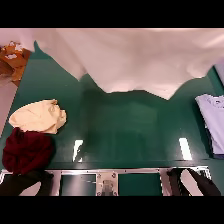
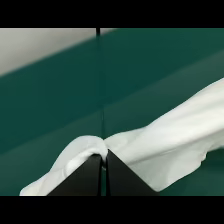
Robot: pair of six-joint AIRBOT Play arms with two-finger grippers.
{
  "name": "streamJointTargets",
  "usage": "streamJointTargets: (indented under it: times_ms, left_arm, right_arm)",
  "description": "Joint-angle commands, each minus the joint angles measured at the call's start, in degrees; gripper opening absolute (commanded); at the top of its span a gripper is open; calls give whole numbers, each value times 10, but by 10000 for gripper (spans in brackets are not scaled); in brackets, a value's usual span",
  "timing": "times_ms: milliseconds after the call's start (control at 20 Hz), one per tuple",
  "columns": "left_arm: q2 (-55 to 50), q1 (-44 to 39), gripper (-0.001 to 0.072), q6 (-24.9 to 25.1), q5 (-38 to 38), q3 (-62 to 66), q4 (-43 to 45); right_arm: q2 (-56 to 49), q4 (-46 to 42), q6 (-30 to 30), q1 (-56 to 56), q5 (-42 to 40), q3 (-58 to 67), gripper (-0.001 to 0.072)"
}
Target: Fold the shirts.
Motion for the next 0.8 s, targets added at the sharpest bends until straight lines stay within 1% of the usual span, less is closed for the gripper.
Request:
streamJointTargets:
  times_ms: [0,100,200,400,450,600,750]
  left_arm:
    - [93,1,20,15,23,25,12]
    - [109,1,20,19,32,25,12]
    - [106,1,20,19,31,20,12]
    - [56,1,20,19,45,-37,-6]
    - [32,1,20,23,50,-49,-18]
    - [-80,1,21,67,72,-64,-80]
    - [-221,1,21,110,104,-64,-149]
  right_arm:
    - [48,-5,17,0,-31,116,14]
    - [51,-19,22,0,-31,140,14]
    - [48,-26,22,0,-30,133,14]
    - [26,-26,19,0,-31,64,14]
    - [14,-26,16,1,-31,38,14]
    - [-44,-21,-16,1,-38,-57,14]
    - [-135,-17,-56,8,-89,-144,14]
